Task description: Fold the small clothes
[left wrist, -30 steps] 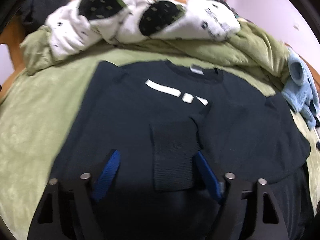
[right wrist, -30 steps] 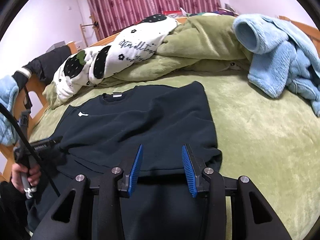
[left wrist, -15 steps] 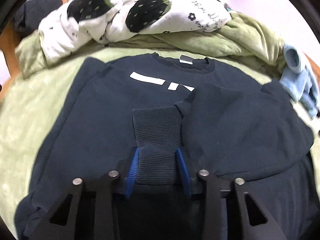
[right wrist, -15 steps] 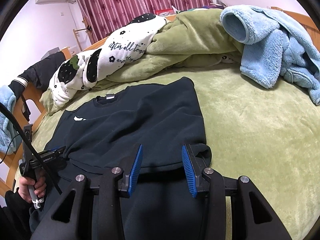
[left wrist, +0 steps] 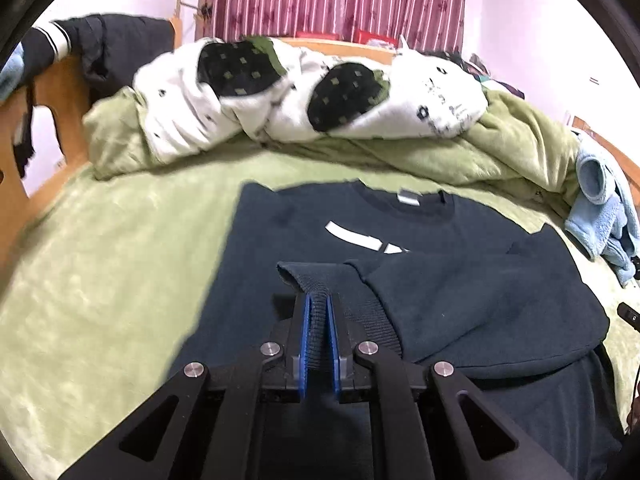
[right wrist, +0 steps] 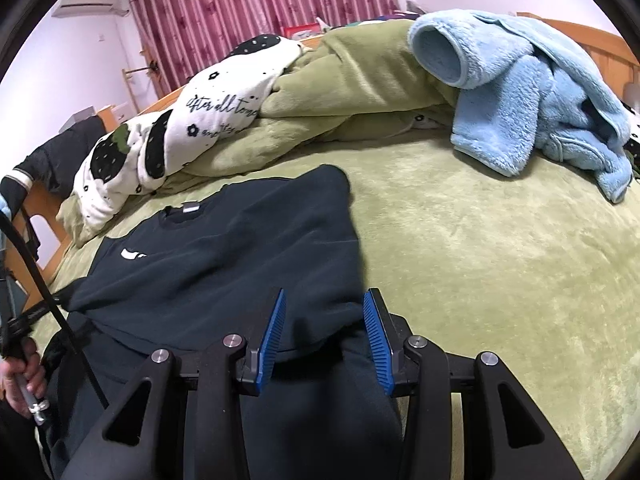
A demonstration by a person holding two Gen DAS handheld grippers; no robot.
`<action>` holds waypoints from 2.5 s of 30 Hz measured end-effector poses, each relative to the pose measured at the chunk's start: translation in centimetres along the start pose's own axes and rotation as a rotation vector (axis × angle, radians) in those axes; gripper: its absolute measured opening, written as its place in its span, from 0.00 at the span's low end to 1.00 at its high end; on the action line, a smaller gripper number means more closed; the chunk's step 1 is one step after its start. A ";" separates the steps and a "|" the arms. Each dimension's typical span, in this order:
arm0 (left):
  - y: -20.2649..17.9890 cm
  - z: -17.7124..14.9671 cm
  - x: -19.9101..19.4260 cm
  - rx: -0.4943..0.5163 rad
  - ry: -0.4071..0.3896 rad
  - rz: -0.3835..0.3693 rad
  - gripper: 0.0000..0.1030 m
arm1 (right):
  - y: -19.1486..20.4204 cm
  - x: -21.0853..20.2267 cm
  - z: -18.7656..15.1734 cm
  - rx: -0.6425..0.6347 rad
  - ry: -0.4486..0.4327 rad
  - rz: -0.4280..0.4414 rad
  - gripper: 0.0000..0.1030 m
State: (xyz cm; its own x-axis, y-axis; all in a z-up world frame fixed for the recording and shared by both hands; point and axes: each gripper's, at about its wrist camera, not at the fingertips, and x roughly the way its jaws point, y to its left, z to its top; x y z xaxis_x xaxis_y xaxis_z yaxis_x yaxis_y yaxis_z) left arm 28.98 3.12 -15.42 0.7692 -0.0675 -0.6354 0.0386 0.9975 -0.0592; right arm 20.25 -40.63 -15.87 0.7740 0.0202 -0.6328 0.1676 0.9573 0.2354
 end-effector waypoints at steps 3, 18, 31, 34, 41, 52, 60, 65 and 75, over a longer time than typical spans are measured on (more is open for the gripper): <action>1.3 0.7 -1.0 -0.006 -0.026 0.022 0.08 | -0.2 0.5 0.0 0.009 -0.001 -0.018 0.39; 3.2 -1.9 1.2 -0.024 0.083 0.051 0.09 | 0.5 4.6 -1.7 -0.055 0.122 -0.150 0.39; 3.2 -3.3 -3.3 -0.020 0.051 0.088 0.52 | 2.5 0.2 -2.7 -0.076 0.065 -0.138 0.39; 3.0 -4.0 -4.9 -0.005 0.037 0.087 0.57 | 3.4 -0.8 -3.5 -0.085 0.083 -0.132 0.39; 2.7 -5.8 -9.0 -0.020 0.023 0.066 0.57 | 3.5 -5.0 -6.1 -0.085 0.081 -0.203 0.39; 3.6 -9.7 -15.2 -0.010 0.020 0.065 0.57 | 4.5 -12.3 -10.2 -0.103 0.120 -0.119 0.34; 5.5 -13.0 -18.4 -0.002 0.035 0.029 0.57 | 4.2 -14.9 -13.3 -0.092 0.162 -0.117 0.34; 6.7 -15.0 -19.2 -0.012 0.062 0.022 0.57 | 2.7 -16.2 -15.9 -0.049 0.173 -0.108 0.34; 8.1 -18.8 -18.6 -0.037 0.122 0.020 0.57 | 2.9 -16.5 -19.6 -0.086 0.203 -0.064 0.35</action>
State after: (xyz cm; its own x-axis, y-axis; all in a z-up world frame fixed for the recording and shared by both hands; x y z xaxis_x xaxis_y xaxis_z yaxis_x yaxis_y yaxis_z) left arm 2.98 12.02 -18.52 0.6864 -0.0523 -0.7254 -0.0012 0.9973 -0.0730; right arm -4.01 -32.51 -19.18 0.6236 0.0077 -0.7817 0.1532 0.9794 0.1319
